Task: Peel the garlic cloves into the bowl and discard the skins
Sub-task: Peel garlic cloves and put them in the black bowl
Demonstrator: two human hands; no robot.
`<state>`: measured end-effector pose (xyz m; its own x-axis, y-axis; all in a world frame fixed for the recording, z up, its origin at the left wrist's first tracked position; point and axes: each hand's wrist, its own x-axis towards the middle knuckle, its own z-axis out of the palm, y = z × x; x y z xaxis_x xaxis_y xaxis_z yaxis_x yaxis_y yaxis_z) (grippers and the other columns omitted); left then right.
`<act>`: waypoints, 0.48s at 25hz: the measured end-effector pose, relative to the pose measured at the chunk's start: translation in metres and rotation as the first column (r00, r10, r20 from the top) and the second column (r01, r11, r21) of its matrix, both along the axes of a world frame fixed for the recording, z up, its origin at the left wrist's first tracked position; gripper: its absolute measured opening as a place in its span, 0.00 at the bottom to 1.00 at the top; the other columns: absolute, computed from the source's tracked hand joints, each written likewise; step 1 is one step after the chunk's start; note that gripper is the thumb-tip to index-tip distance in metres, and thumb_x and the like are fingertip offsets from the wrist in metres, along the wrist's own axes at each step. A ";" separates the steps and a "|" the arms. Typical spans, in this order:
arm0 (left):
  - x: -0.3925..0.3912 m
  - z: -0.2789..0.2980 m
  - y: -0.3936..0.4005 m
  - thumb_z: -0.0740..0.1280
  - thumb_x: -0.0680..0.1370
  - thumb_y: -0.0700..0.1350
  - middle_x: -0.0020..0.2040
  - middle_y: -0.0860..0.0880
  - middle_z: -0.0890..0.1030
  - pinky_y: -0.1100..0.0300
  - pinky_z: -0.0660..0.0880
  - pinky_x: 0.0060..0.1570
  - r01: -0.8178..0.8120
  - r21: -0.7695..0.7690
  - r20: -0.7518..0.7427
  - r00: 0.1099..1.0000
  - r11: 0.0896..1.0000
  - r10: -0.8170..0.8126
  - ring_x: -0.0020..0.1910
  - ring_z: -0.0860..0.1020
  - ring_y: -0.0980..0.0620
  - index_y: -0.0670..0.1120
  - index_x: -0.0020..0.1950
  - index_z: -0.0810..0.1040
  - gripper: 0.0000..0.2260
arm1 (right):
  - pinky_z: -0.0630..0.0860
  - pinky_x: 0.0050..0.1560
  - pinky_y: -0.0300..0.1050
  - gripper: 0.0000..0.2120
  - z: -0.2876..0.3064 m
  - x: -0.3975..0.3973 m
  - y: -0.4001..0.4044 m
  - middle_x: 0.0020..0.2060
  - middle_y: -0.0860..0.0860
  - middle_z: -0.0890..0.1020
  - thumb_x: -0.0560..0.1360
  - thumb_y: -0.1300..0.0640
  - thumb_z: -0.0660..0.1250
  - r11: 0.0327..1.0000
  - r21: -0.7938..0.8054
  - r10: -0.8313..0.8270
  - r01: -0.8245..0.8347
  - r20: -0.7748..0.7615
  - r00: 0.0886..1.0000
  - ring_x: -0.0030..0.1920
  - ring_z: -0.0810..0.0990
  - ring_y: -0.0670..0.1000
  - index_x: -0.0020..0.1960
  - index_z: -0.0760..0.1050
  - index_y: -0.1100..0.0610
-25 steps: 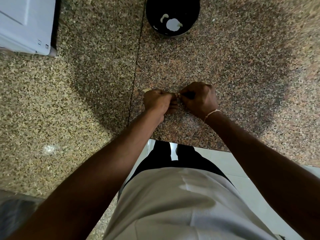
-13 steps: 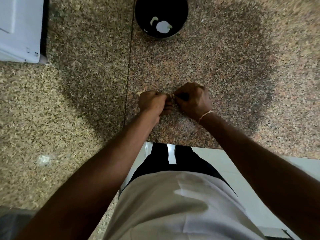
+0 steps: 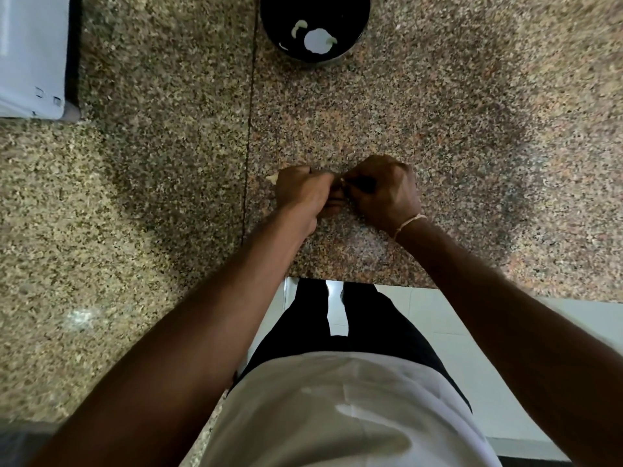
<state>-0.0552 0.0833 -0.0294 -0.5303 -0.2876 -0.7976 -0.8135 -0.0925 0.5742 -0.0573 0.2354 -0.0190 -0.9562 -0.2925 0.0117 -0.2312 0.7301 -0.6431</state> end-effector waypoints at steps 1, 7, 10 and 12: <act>0.001 0.001 -0.001 0.71 0.78 0.39 0.38 0.38 0.86 0.52 0.83 0.32 -0.003 0.013 -0.001 1.000 1.000 0.003 0.32 0.86 0.42 0.41 0.45 0.81 0.02 | 0.69 0.46 0.34 0.06 0.000 0.000 0.000 0.44 0.51 0.87 0.73 0.60 0.74 1.000 0.004 -0.004 0.004 -0.001 1.000 0.46 0.83 0.52 0.49 0.87 0.56; 0.014 0.014 -0.004 0.74 0.78 0.38 0.38 0.40 0.87 0.54 0.82 0.30 0.010 0.011 -0.070 0.997 1.000 -0.009 0.32 0.86 0.44 0.44 0.43 0.79 0.06 | 0.73 0.51 0.45 0.07 0.004 0.004 0.001 0.47 0.53 0.85 0.77 0.56 0.70 0.997 0.070 0.044 -0.045 0.014 0.999 0.51 0.80 0.55 0.53 0.85 0.56; 0.021 0.025 -0.006 0.72 0.80 0.39 0.42 0.41 0.87 0.50 0.84 0.33 0.041 0.030 -0.136 0.990 0.999 -0.036 0.34 0.86 0.45 0.43 0.51 0.81 0.01 | 0.74 0.48 0.46 0.06 0.013 0.008 0.001 0.44 0.51 0.83 0.77 0.57 0.71 1.000 0.023 -0.009 0.009 0.006 1.000 0.47 0.79 0.52 0.52 0.84 0.56; 0.023 0.035 -0.010 0.71 0.82 0.40 0.45 0.42 0.88 0.50 0.85 0.35 0.076 0.096 -0.187 0.981 0.993 -0.057 0.35 0.85 0.47 0.45 0.54 0.82 0.03 | 0.72 0.45 0.39 0.05 0.021 0.011 0.001 0.43 0.48 0.81 0.76 0.58 0.72 0.998 -0.037 -0.053 0.052 -0.019 0.998 0.44 0.76 0.47 0.51 0.83 0.55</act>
